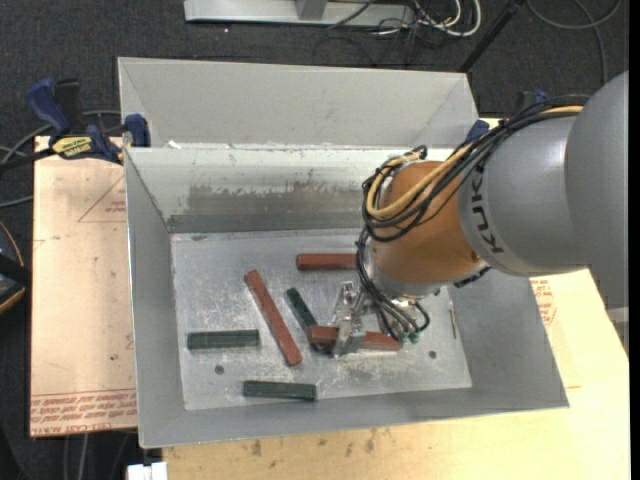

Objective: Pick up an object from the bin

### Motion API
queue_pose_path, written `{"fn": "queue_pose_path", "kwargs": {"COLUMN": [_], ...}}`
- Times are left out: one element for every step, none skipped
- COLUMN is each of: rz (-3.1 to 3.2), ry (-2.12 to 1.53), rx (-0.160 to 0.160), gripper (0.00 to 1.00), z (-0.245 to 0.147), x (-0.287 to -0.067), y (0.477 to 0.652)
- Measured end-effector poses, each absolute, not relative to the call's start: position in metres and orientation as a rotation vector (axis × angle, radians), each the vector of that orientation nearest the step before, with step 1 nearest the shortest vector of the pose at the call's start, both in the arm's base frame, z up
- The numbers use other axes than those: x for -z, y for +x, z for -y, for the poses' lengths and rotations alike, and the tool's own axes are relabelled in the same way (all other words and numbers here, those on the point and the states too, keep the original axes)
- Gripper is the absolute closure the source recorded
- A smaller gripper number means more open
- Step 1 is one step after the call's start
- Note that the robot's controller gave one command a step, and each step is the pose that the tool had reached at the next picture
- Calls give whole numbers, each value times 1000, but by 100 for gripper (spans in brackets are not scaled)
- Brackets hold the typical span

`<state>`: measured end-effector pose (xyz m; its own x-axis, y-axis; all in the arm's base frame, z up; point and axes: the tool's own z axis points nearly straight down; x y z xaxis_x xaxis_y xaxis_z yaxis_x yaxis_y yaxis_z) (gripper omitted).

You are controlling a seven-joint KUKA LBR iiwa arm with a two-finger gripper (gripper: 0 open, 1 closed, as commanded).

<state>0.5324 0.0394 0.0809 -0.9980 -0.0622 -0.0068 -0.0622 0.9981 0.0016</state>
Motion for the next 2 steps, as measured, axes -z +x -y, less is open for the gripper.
{"fn": "queue_pose_path", "kwargs": {"rz": [-3133, -3131], "ry": [-98, -48], "rx": [-3, -1], "gripper": [100, 100], "z": [-39, -26], "x": [-81, -258], "y": [532, 531]}}
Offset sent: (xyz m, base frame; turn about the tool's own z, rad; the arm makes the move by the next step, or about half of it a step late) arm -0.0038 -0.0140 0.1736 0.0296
